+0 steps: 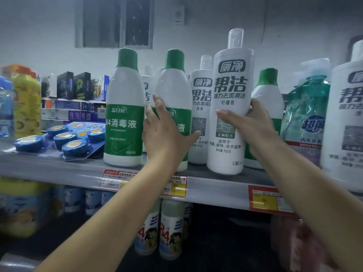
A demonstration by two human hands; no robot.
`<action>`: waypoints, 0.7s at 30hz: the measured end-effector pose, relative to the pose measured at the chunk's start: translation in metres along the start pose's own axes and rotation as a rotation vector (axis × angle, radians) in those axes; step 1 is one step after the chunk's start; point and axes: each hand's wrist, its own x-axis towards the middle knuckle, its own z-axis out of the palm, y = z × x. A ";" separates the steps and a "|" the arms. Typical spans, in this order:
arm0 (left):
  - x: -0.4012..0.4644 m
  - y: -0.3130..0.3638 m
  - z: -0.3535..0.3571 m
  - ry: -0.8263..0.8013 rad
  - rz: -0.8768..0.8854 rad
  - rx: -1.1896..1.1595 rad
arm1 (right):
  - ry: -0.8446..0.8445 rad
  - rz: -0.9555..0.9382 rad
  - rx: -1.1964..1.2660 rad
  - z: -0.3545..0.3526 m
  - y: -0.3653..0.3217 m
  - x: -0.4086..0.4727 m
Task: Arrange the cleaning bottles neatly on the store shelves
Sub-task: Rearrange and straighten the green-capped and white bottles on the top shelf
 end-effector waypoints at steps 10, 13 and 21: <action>0.006 0.004 0.006 0.061 -0.047 -0.113 | -0.014 0.013 -0.009 0.000 0.007 0.002; 0.005 0.007 0.002 0.099 0.003 -0.167 | 0.016 0.022 -0.033 0.002 0.008 0.004; 0.025 0.037 -0.053 0.150 0.132 -0.354 | -0.023 -0.001 -0.035 0.019 0.005 0.002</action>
